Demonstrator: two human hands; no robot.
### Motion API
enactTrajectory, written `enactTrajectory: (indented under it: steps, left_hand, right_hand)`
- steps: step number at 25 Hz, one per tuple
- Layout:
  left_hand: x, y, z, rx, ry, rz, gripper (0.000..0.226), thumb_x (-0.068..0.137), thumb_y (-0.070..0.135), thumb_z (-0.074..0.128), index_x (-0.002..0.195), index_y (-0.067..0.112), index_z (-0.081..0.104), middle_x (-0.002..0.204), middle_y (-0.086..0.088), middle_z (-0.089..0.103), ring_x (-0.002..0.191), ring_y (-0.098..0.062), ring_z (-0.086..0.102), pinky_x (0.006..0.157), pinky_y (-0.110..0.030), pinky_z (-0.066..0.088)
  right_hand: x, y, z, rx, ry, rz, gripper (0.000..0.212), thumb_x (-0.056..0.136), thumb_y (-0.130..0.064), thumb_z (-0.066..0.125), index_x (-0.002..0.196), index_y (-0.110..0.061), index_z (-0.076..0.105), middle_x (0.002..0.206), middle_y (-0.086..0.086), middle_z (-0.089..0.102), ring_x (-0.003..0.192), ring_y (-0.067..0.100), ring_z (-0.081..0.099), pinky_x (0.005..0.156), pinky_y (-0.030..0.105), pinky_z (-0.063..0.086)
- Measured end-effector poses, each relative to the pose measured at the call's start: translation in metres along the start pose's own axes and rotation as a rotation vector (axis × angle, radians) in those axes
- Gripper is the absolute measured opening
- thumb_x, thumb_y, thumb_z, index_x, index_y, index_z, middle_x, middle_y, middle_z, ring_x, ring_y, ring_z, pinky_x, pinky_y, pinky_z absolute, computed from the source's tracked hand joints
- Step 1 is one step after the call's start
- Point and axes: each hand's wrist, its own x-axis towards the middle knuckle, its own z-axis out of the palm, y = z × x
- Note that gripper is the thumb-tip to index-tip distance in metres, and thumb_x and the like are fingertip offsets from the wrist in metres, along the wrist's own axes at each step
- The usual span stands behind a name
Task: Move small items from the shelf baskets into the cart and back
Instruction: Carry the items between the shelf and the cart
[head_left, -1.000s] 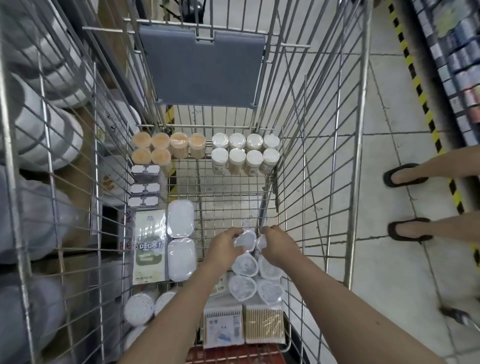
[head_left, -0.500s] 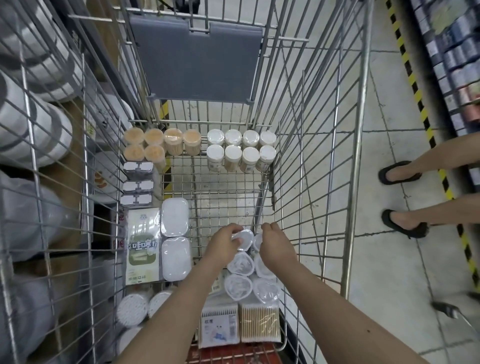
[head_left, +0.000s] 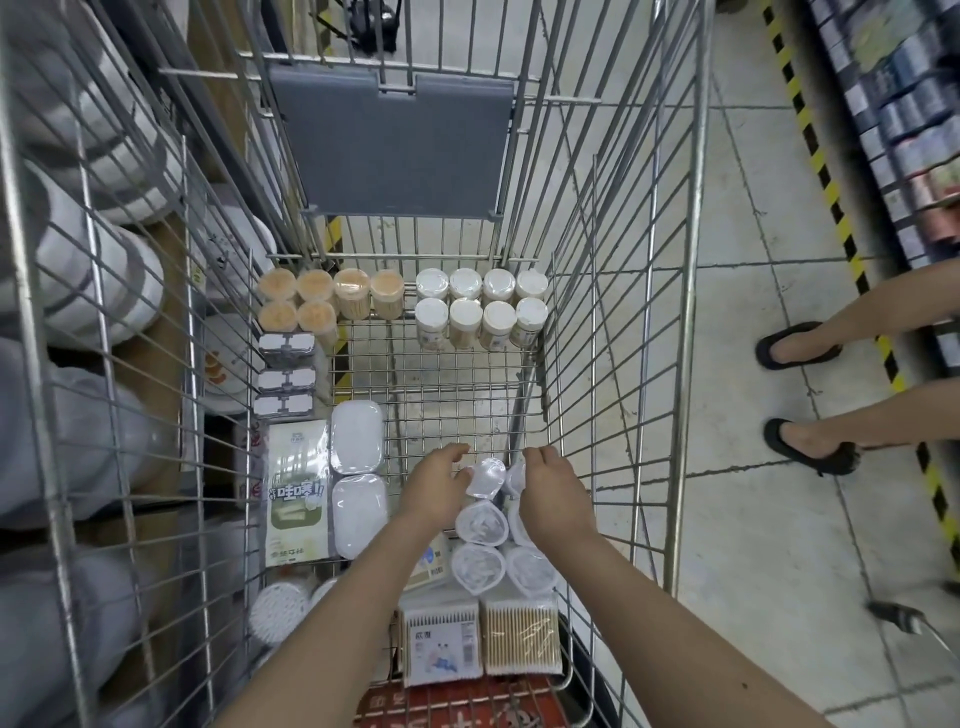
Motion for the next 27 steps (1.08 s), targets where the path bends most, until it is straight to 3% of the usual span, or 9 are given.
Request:
enactTrajectory:
  steps: [4,9,13,18,21,27]
  left_hand:
    - [-0.042,0.010,-0.028,0.107,0.037,0.033,0.037,0.097,0.016,0.048,0.133,0.015,0.051,0.136,-0.003,0.053,0.115,-0.020,0.055,0.096,-0.032,0.045]
    - [-0.138,0.023,-0.071,0.496,-0.022,0.115,0.034,0.098,0.026,0.044,0.129,0.018,0.055,0.129,0.001,0.056,0.111,-0.016,0.055,0.087,-0.028,0.046]
    - [-0.221,0.034,-0.090,0.518,0.074,0.107,0.036,0.096,0.036,0.046,0.131,0.028,0.050,0.128,0.006,0.058,0.110,-0.012,0.056,0.087,-0.028,0.047]
    - [-0.332,0.046,-0.080,0.362,0.347,0.013,0.041,0.095,0.037,0.049,0.135,0.027,0.049,0.134,0.007,0.055,0.118,-0.011,0.053,0.095,-0.024,0.042]
    - [-0.405,0.052,-0.055,0.194,0.539,-0.083,0.030,0.095,0.033,0.052,0.124,0.030,0.057,0.115,0.009,0.065,0.100,-0.008,0.062,0.086,-0.027,0.049]
    - [-0.531,0.060,0.057,0.053,0.904,-0.340,0.033,0.095,0.041,0.048,0.126,0.035,0.053,0.123,0.015,0.060,0.104,-0.004,0.058,0.085,-0.023,0.045]
  right_hand:
    - [-0.022,-0.008,-0.020,-0.026,0.035,-0.071,0.041,0.091,-0.008,0.045,0.132,-0.009,0.043,0.132,0.008,0.048,0.118,0.025,0.048,0.094,0.033,0.040]
    - [-0.078,-0.012,-0.051,-0.152,-0.015,-0.305,0.036,0.096,-0.020,0.041,0.131,-0.015,0.048,0.127,0.004,0.054,0.113,0.023,0.050,0.100,0.033,0.034]
    - [-0.137,-0.009,-0.084,-0.157,0.000,-0.453,0.035,0.097,-0.022,0.040,0.131,-0.016,0.049,0.128,0.002,0.054,0.115,0.022,0.049,0.105,0.033,0.030]
    - [-0.201,0.008,-0.127,-0.122,0.003,-0.624,0.034,0.099,-0.030,0.042,0.129,-0.019,0.051,0.126,-0.001,0.057,0.114,0.018,0.052,0.097,0.028,0.037]
    - [-0.229,0.025,-0.141,-0.114,-0.056,-0.743,0.032,0.098,-0.031,0.043,0.128,-0.021,0.052,0.123,-0.001,0.060,0.111,0.017,0.056,0.091,0.029,0.043]
    - [-0.276,0.050,-0.148,-0.271,-0.143,-1.070,0.033,0.096,-0.029,0.046,0.128,-0.023,0.053,0.125,-0.003,0.061,0.114,0.016,0.055,0.090,0.026,0.041]
